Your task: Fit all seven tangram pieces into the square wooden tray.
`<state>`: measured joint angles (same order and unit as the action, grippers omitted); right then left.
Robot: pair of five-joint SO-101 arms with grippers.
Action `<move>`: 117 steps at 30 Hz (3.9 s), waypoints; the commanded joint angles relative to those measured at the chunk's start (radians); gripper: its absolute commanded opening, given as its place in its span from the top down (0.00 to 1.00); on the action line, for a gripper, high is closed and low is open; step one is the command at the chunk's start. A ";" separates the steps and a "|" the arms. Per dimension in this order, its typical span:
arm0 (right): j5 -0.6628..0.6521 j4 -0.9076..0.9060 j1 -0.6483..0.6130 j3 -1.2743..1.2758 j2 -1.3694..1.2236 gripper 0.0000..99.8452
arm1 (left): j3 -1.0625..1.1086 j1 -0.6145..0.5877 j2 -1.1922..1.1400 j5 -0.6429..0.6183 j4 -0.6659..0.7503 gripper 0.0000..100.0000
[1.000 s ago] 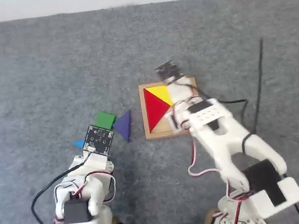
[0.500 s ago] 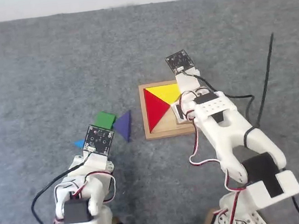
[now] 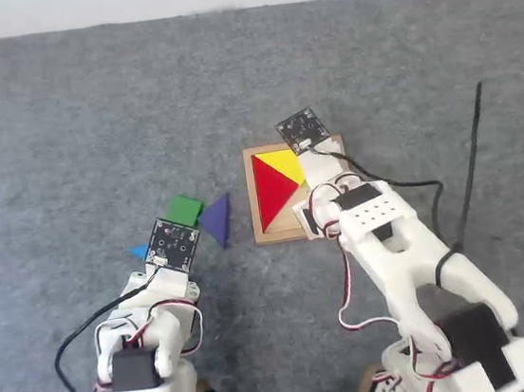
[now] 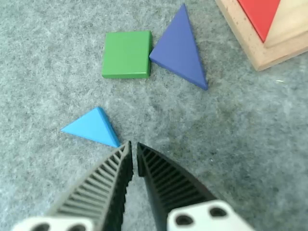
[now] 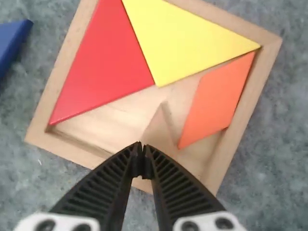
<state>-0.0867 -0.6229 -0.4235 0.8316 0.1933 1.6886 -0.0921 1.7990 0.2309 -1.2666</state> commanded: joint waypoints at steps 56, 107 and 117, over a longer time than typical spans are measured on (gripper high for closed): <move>-0.006 -0.012 0.231 0.000 0.232 0.99 | -0.007 -0.005 0.023 0.011 -0.003 0.98; -0.272 -0.251 0.521 0.704 1.159 0.99 | -1.824 -0.040 -2.254 0.238 -0.245 0.81; -0.279 -0.251 0.521 0.706 1.159 0.99 | -1.828 -0.032 -2.384 0.236 -0.112 0.78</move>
<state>-0.3583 -0.8899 0.1028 1.5436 1.3380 -0.0959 -0.1350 -0.5608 0.4795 -1.4431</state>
